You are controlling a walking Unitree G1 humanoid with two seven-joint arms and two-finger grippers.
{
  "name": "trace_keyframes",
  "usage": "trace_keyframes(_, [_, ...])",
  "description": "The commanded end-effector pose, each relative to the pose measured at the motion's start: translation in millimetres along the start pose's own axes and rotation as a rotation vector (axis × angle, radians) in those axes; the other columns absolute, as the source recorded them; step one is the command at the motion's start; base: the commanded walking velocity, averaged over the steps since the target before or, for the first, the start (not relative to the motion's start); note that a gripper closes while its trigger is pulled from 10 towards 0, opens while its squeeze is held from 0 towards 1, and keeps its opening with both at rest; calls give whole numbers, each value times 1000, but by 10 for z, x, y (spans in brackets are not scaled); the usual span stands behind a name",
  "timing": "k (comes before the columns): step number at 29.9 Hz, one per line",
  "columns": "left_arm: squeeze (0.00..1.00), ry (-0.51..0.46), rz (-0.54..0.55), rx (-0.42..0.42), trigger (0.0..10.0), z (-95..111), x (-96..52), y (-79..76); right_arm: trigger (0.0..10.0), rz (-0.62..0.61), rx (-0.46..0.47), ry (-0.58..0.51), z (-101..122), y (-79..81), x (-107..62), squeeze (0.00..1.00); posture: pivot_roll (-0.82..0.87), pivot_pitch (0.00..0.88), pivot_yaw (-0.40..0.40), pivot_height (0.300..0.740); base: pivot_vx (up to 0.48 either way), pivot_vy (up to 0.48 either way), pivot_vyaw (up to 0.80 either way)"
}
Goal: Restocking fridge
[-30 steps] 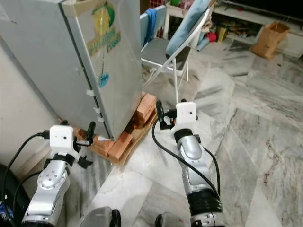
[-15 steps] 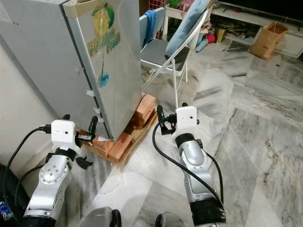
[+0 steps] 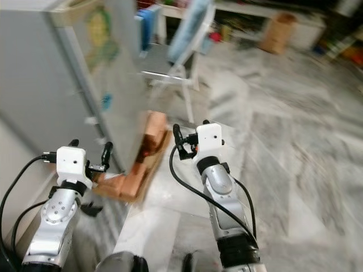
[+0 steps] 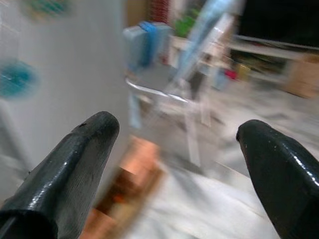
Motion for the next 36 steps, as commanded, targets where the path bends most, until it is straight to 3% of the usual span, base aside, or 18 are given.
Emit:
trace_keyframes(1, [0,11,20,32,10000,-21,-42,115,10000,50,26,-44,137,150,62,0,120,74,-15,740,480,0,0])
trace_keyframes(8, [0,12,27,23,10000,-23,-53,127,10000,26,37,-8,83,132,64,0,125,78,-14,740,477,0,0])
trace_keyframes(12, [0,14,28,14,10000,-26,-55,122,10000,33,-36,-44,135,152,66,0,126,79,-15,740,373,0,0])
trace_keyframes(16, [0,12,35,14,10000,-21,-47,138,10000,42,-42,-41,146,160,93,0,127,81,-16,740,0,0,0])
trace_keyframes(19, [0,11,49,27,10000,-21,-24,166,10000,40,26,-19,148,152,114,0,126,82,-17,740,0,0,0])
trace_keyframes(25, [0,2,119,58,10000,34,98,337,10000,88,-1,-25,142,197,76,0,119,82,-11,740,0,0,0])
trace_keyframes(27, [0,11,184,37,10000,25,122,408,10000,79,34,-23,131,199,73,0,116,80,-8,740,0,0,-800])
trace_keyframes(35, [0,2,164,17,10000,48,223,375,10000,103,34,-21,144,220,75,0,119,83,-13,740,0,0,-200])
trace_keyframes(36, [0,-17,178,49,10000,112,337,408,10000,169,54,52,64,270,39,0,120,87,-15,740,0,0,0])
Point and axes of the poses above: a point about 5 cm out from each wrist's last joint towards the gripper, its own x axis pointing out of the wrist towards the gripper, its own z axis along the axis of the wrist's last joint, y = z × x, the point moved 1 cm from there along x, pointing out of the wrist towards the gripper, and after that the axes turned 3 degrees about -x, right-handed, at the moved point
